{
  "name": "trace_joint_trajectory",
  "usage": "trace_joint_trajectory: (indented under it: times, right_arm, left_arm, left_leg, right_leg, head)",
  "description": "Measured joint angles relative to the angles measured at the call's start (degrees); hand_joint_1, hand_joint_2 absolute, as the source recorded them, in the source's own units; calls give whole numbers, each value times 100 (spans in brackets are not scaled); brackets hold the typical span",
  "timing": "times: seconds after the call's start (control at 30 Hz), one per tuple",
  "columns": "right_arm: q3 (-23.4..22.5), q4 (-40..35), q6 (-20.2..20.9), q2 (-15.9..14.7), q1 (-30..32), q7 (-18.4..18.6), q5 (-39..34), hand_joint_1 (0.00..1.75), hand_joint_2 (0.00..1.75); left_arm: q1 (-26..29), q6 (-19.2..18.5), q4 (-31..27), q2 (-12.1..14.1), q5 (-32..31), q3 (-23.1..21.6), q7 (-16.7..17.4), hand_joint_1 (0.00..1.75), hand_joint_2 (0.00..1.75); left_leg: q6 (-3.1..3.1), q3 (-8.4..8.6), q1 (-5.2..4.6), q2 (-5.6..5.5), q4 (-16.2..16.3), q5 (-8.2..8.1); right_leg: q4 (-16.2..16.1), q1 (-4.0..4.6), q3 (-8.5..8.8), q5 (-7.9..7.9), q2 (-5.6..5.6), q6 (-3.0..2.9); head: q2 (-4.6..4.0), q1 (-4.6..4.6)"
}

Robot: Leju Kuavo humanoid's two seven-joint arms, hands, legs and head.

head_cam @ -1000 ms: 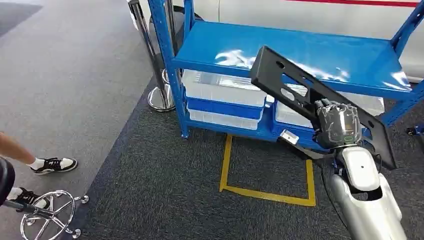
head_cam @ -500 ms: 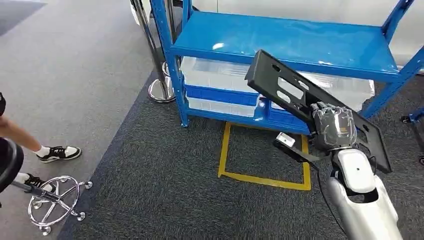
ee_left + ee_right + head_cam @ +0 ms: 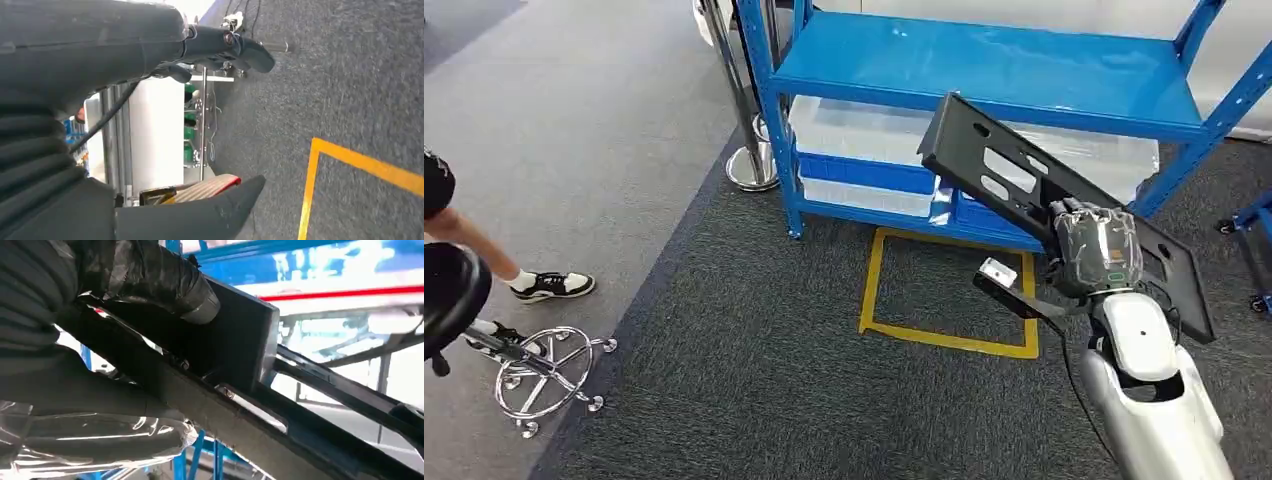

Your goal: Take the parts from the cabinet and place them on the table.

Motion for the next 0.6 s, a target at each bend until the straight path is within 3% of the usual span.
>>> trace_joint_trajectory:
  times: [0.03,0.07,0.13,0.17,0.2,0.23,0.3,0.33,0.37,0.4,0.43,0.5,0.53,0.6]
  right_arm:
    - [-15,4,2,-13,4,-2,-13,175,175]
    - [-24,4,4,-13,-15,-7,-31,175,175]
    - [-46,4,7,-18,-48,-11,-46,175,175]
    - [-55,4,11,-18,-50,-13,-48,175,175]
    - [-57,7,20,-26,-50,-15,-59,175,175]
    - [-57,15,31,-28,-50,-17,-68,175,175]
    - [-68,39,41,-31,-71,-79,-146,175,175]
    - [-68,55,48,-31,-105,-105,-173,175,175]
    - [-68,76,50,-28,-157,-120,-194,175,175]
    - [-70,83,52,-24,-193,-134,-201,175,175]
    - [-72,98,55,-24,-222,-133,-201,175,175]
    - [-72,127,57,-24,-240,-138,-203,175,175]
    - [-72,147,59,-24,-256,-140,-210,175,175]
    - [-72,160,61,-20,-298,-155,-245,175,175]
  left_arm:
    - [-3,-11,0,-31,0,0,-15,0,175]
    - [-8,-28,0,-42,0,0,-17,0,175]
    - [-5,-50,0,-70,0,0,-20,0,175]
    - [0,-52,0,-89,2,0,-24,0,175]
    - [9,-68,0,-107,22,0,-93,0,175]
    - [14,-105,0,-116,74,0,-237,0,175]
    - [37,-321,0,-162,120,41,-422,0,175]
    - [39,-394,0,-181,120,90,-422,0,175]
    - [39,-409,2,-177,116,120,-420,0,175]
    - [47,-404,0,-194,112,131,-413,0,175]
    - [54,-400,0,-210,105,146,-417,0,175]
    - [71,-400,0,-234,107,160,-411,0,175]
    - [79,-396,0,-245,107,164,-413,0,175]
    - [94,-406,0,-264,105,182,-435,0,175]
  left_leg:
    - [-30,22,71,36,-135,164]
    - [-13,-43,70,42,-171,252]
    - [-21,-220,89,50,-154,384]
    - [-34,-318,99,52,-125,452]
    - [-56,-434,117,57,-87,507]
    - [-79,-550,140,57,-49,531]
    - [-171,-793,212,59,83,608]
    - [-213,-901,245,61,175,635]
    - [-250,-988,235,61,257,650]
    - [-288,-1042,217,62,360,653]
    - [-325,-1055,191,61,381,685]
    - [-400,-1059,220,61,342,777]
    - [-436,-1099,243,63,361,769]
    - [-481,-1272,255,44,786,291]
  right_leg:
    - [14,9,-32,-77,19,20]
    - [108,6,-79,-364,26,64]
    - [785,-39,-216,-1074,22,139]
    - [1242,-68,-293,-1309,23,183]
    - [1616,-92,-335,-1340,21,225]
    - [1768,-119,-290,-1154,20,270]
    - [1491,-173,69,-591,17,360]
    - [1119,-209,376,-549,5,404]
    - [642,-218,677,-908,-22,460]
    - [223,-148,969,-1152,7,347]
    - [194,-159,947,-1229,-8,227]
    - [207,-140,884,-1166,3,130]
    - [187,-159,865,-1105,7,46]
    - [188,-151,768,-1013,25,-29]
  head:
    - [0,9]
    - [0,15]
    - [0,17]
    - [2,17]
    - [0,15]
    - [0,17]
    - [2,17]
    - [0,17]
    - [2,28]
    - [2,29]
    - [0,22]
    - [0,26]
    - [0,31]
    - [0,26]
